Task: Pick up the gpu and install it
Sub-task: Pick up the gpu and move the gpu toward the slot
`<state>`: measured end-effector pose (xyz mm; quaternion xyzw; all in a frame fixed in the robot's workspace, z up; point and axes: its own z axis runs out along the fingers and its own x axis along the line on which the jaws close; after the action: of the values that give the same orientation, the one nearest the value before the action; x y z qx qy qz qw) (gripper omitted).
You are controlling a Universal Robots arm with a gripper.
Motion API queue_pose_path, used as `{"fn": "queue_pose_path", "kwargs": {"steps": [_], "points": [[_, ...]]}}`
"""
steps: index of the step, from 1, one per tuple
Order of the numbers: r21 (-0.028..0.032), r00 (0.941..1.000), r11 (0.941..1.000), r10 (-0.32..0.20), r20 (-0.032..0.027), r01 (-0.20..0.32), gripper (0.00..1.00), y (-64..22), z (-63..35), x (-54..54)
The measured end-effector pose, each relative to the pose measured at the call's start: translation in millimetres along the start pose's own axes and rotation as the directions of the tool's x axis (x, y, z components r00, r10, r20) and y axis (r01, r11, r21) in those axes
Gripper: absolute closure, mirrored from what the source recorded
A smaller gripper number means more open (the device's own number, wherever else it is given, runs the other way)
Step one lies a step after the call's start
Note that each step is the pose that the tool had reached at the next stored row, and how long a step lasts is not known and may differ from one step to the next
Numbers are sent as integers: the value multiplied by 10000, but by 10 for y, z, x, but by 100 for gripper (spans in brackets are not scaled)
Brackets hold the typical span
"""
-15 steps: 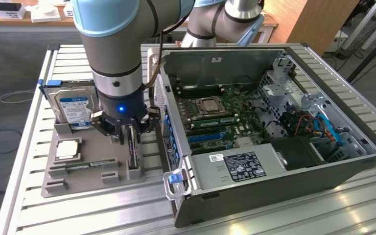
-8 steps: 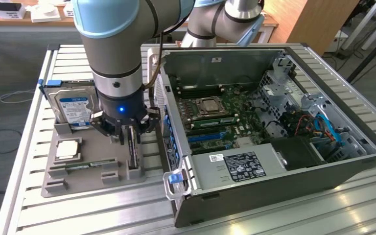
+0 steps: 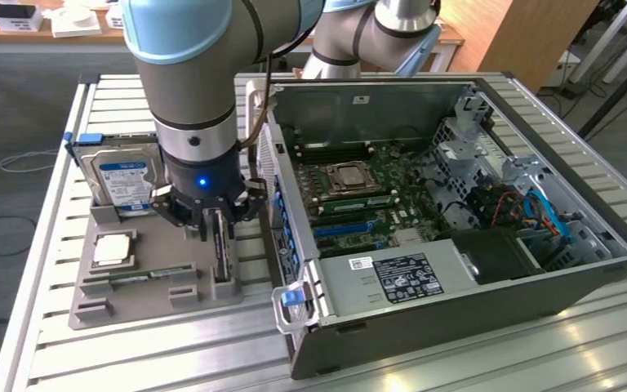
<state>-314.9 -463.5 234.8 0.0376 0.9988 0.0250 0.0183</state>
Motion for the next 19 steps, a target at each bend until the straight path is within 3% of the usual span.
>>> {"fn": "queue_pose_path", "kwargs": {"steps": [19], "points": [[0, 10000, 10000, 0, -1, 0, 57, 5, 36, 3]]}}
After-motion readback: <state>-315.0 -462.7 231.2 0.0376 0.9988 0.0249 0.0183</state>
